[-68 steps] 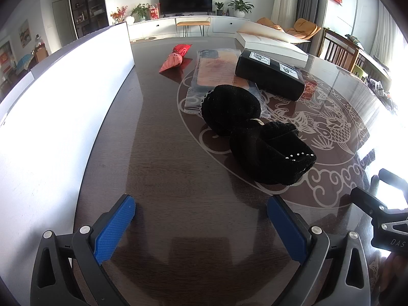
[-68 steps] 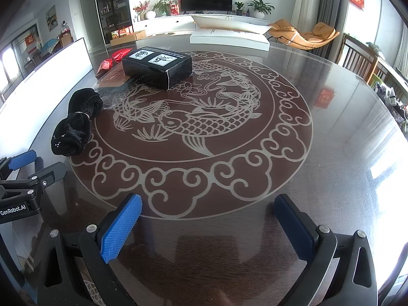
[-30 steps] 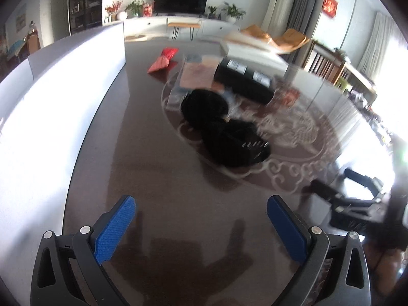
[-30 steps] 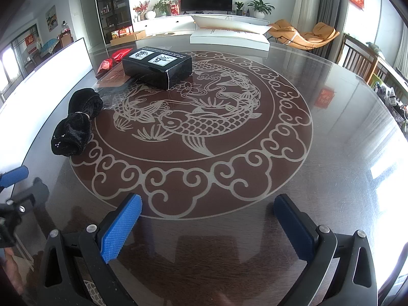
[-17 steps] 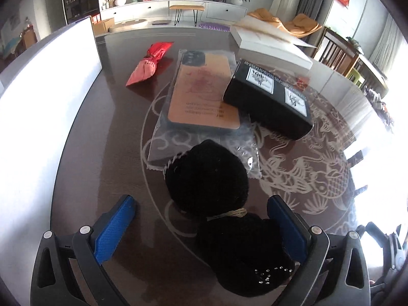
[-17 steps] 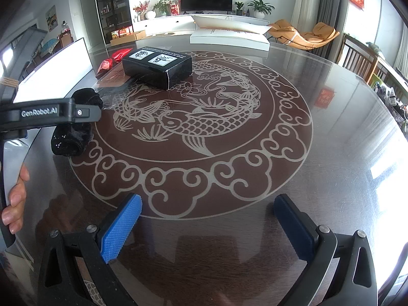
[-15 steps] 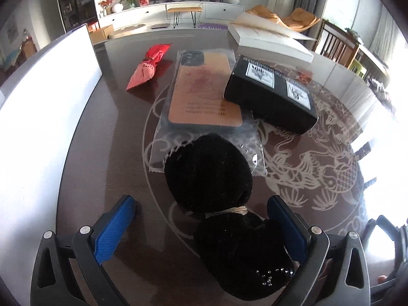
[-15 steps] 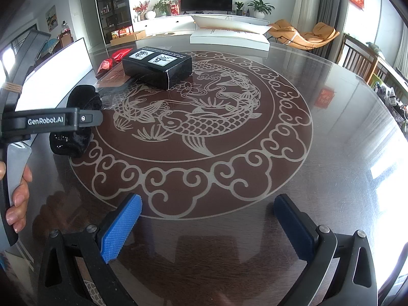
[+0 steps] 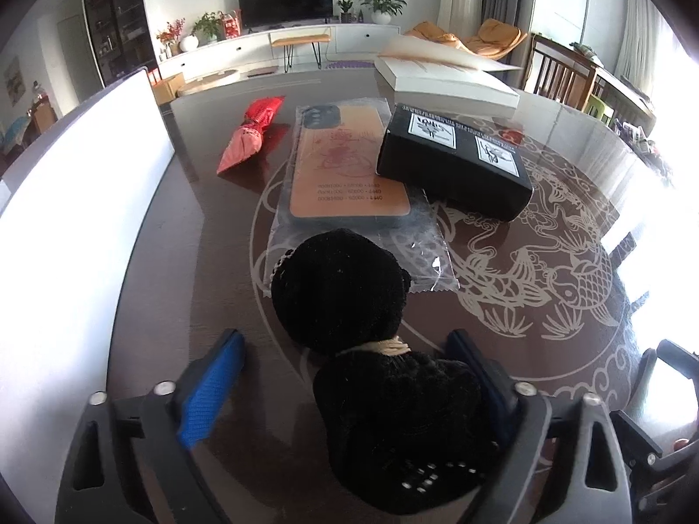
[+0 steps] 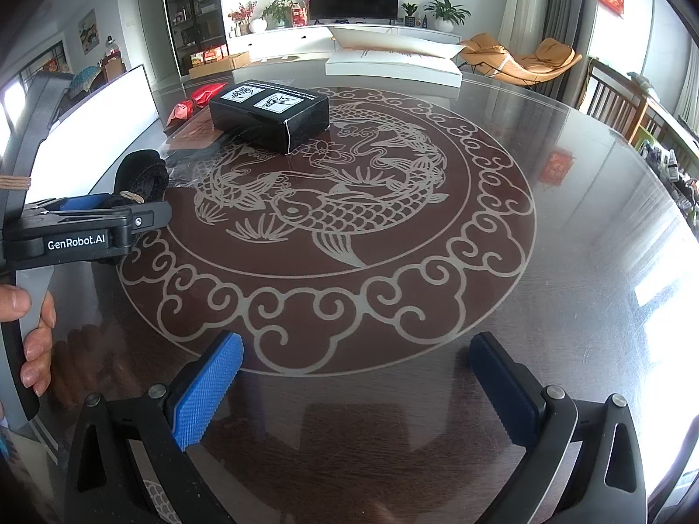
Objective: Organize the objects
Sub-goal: 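Lower the left gripper onto the black beaded knit hat and close it, then hold the knit hat in the left gripper while the right grasps the black soap box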
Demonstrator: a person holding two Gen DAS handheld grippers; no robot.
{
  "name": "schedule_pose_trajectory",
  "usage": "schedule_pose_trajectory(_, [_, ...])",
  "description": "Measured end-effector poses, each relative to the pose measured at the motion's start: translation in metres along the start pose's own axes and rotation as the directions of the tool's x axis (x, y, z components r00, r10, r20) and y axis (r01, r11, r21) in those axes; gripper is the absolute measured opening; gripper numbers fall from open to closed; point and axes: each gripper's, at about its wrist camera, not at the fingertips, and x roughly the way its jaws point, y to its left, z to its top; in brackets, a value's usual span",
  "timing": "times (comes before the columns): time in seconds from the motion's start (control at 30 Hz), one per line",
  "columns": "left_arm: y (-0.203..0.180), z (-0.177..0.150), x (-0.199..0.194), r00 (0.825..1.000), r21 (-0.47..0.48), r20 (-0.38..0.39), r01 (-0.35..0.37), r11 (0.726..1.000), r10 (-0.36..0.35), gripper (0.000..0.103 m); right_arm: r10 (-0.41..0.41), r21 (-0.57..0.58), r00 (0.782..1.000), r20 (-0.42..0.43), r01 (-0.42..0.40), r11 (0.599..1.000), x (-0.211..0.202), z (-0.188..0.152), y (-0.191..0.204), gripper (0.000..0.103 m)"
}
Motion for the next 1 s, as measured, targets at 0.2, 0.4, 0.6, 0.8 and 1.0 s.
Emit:
schedule_pose_trajectory(0.2, [0.003,-0.024,-0.021,0.999,0.027,0.039,0.004,1.000,-0.005,0.041,0.000,0.000,1.000,0.000,0.000,1.000,0.000,0.000,0.000,0.103])
schedule_pose_trajectory(0.4, [0.010,-0.051,-0.041,0.999,0.031,0.045,-0.017,0.999,0.015,0.045,0.000,0.000,1.000,0.000,0.000,1.000,0.000,0.000,0.000,0.103])
schedule_pose_trajectory(0.6, [0.021,-0.048,-0.036,0.994,0.001,0.029,-0.106,0.994,0.106,0.087,0.000,0.000,1.000,0.000,0.000,1.000,0.000,0.000,0.000,0.103])
schedule_pose_trajectory(0.8, [0.029,-0.048,-0.029,0.999,-0.042,-0.007,-0.033,0.999,0.033,0.102,0.000,0.000,1.000,0.000,0.000,1.000,0.000,0.000,0.000,0.103])
schedule_pose_trajectory(1.0, [0.026,-0.049,-0.028,1.000,-0.038,-0.010,-0.028,0.999,0.027,0.103,-0.002,-0.003,1.000,-0.001,0.002,1.000,0.002,0.000,0.000,0.103])
